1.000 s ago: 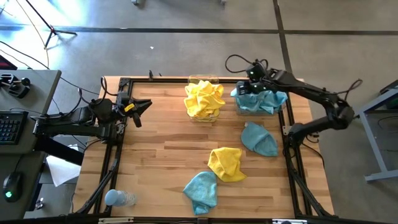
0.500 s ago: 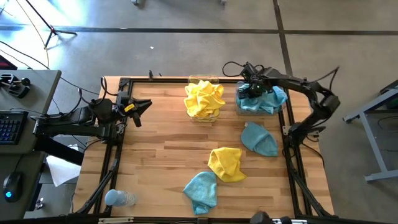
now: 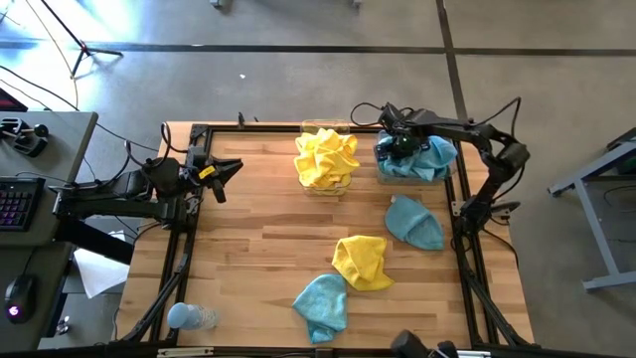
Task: Sort microfiber towel by color & place in baskets
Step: Put the blue towel into the right transparent bin
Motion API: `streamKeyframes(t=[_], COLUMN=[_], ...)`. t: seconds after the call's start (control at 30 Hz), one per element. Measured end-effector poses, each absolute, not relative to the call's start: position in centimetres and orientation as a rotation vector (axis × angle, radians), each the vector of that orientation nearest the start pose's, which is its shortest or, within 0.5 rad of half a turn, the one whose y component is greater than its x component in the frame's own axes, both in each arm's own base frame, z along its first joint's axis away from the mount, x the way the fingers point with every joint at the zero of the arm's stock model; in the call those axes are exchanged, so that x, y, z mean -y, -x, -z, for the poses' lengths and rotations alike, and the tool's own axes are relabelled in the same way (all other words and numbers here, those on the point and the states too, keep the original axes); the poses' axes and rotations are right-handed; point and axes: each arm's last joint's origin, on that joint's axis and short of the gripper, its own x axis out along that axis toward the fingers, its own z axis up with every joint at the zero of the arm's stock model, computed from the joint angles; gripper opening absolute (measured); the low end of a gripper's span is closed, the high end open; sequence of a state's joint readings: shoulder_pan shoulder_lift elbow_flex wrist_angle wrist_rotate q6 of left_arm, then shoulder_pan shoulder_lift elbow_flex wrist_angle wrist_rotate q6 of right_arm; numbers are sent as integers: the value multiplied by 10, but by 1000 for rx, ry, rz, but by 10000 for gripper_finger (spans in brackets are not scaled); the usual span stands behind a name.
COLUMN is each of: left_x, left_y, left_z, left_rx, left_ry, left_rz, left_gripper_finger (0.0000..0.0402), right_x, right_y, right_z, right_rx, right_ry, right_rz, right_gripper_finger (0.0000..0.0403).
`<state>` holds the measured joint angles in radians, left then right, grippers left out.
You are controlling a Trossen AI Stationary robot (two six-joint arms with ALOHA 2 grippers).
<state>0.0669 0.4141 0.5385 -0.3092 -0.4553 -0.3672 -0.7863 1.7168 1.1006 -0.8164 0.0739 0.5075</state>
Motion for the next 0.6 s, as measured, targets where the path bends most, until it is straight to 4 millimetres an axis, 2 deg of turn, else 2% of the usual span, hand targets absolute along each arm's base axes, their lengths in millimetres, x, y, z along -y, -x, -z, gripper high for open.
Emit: streamKeyframes(t=[0.17, 0.6], left_x=[-20, -20], left_y=[-105, -105], left_z=[-282, -282], left_rx=[-86, -95], left_ry=[320, 288], left_rz=[-548, -546], left_gripper_finger=[50, 50], right_x=[212, 173], right_y=[-210, -171], right_z=[-194, -278], right_rx=[-1148, -865], right_ry=[-905, -915], right_rz=[1050, 1070], right_gripper_finger=[7, 90])
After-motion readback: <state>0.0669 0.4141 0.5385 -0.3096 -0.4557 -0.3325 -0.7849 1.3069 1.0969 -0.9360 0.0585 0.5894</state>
